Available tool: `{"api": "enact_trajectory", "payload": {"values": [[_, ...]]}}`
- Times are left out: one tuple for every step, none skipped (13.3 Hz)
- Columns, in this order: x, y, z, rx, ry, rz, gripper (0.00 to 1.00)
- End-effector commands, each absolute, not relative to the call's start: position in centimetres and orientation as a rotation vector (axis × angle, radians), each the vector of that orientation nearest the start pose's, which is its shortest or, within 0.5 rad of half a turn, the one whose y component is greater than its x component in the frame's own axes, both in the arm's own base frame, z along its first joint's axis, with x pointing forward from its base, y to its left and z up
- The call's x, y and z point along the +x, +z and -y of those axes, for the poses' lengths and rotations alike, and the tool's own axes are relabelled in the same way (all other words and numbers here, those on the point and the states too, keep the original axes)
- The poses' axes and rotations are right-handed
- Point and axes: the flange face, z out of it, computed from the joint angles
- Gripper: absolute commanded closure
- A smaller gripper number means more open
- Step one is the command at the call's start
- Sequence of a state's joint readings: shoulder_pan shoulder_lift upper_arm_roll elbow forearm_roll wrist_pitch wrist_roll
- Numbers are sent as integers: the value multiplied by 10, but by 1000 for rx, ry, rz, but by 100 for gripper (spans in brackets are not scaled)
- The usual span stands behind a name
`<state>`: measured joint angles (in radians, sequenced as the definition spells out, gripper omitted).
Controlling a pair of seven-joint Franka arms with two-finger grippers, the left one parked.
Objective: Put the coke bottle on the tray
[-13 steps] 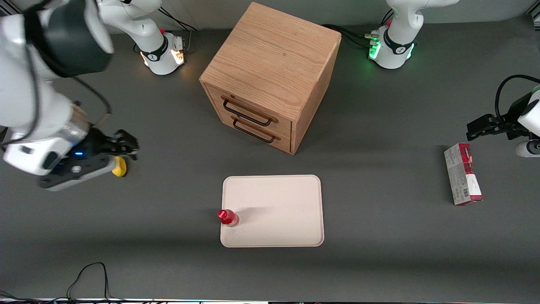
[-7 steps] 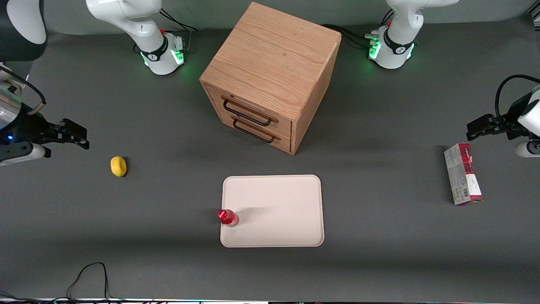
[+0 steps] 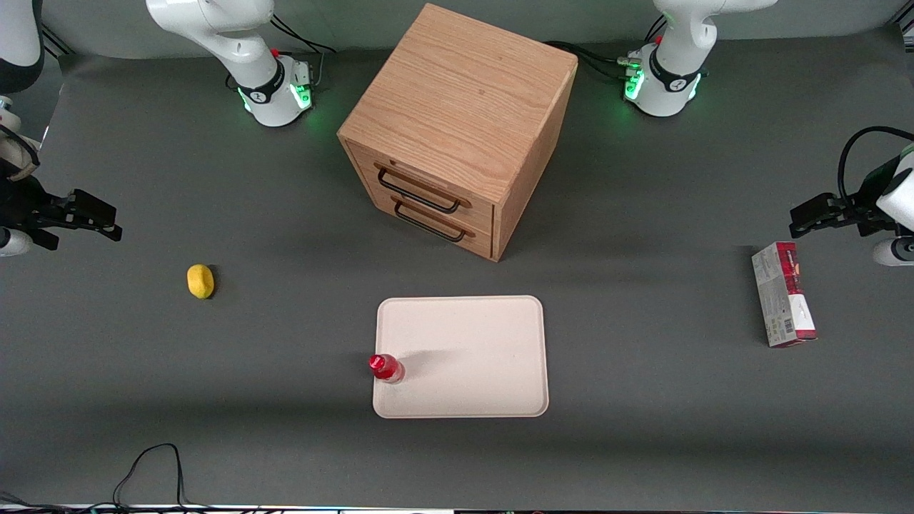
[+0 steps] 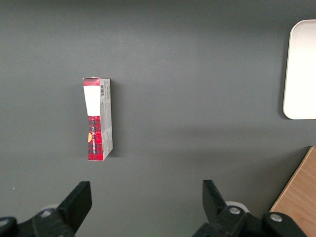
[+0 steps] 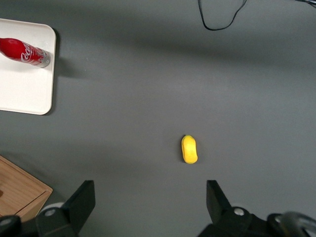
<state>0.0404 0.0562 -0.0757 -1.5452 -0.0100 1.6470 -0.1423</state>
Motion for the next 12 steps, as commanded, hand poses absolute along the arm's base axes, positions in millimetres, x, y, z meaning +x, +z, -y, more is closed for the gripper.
{"api": "enact_trajectory", "payload": {"values": [[573,617,23,-3158,-52,76,0],[574,615,23,-3160,-45,57,0],[573,614,22,-3159,-40,71,0],[573,612,22,-3163,-39,81,0],[573,608,22,-3165,-29,84,0],[573,607,20,-3164,-27,89,0],[572,608,21,-3163,-29,94,0],[571,609,21,-3162,-29,101,0],[571,610,21,-3162,-27,101,0],[570,610,23,-3164,-24,99,0],[569,612,23,-3164,-27,98,0],[570,611,22,-3164,-24,98,0]]}}
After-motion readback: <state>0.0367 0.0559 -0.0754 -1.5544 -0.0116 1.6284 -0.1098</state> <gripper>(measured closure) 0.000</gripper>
